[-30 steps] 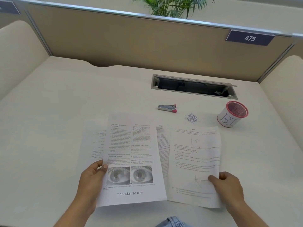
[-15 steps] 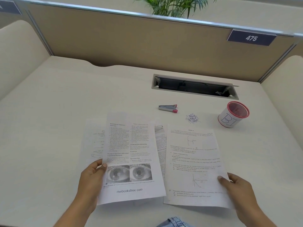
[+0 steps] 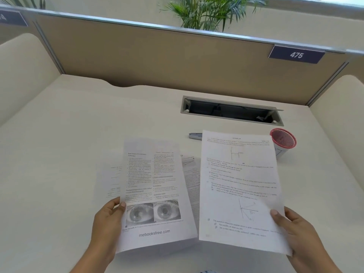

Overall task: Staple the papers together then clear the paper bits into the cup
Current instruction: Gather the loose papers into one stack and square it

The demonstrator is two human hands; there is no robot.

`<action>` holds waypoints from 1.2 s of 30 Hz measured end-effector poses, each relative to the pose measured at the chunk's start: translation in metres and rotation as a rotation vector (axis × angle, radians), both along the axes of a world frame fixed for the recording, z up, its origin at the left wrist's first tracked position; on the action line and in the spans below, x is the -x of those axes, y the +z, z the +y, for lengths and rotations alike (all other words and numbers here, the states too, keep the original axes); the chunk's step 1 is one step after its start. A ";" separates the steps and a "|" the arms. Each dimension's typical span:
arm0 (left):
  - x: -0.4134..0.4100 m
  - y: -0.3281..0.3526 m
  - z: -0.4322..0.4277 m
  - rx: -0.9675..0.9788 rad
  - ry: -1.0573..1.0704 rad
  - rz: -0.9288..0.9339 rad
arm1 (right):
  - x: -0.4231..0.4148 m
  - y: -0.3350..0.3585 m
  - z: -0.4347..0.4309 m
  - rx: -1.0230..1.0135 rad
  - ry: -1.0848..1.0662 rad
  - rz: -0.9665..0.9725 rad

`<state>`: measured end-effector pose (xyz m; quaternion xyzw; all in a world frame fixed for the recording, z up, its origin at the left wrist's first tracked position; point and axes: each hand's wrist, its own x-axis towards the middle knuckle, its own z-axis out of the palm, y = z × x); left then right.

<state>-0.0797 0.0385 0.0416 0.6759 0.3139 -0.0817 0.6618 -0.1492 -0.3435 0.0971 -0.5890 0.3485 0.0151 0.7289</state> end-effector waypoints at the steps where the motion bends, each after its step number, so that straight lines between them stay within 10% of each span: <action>1: -0.001 0.002 -0.003 0.008 -0.005 -0.003 | -0.002 0.002 0.005 -0.013 0.013 -0.012; 17: 0.012 0.039 -0.057 0.290 -0.148 0.058 | -0.020 0.002 0.081 0.276 0.165 -0.027; 36: 0.010 0.049 -0.059 0.315 -0.230 -0.043 | -0.017 0.004 0.087 0.114 0.217 -0.034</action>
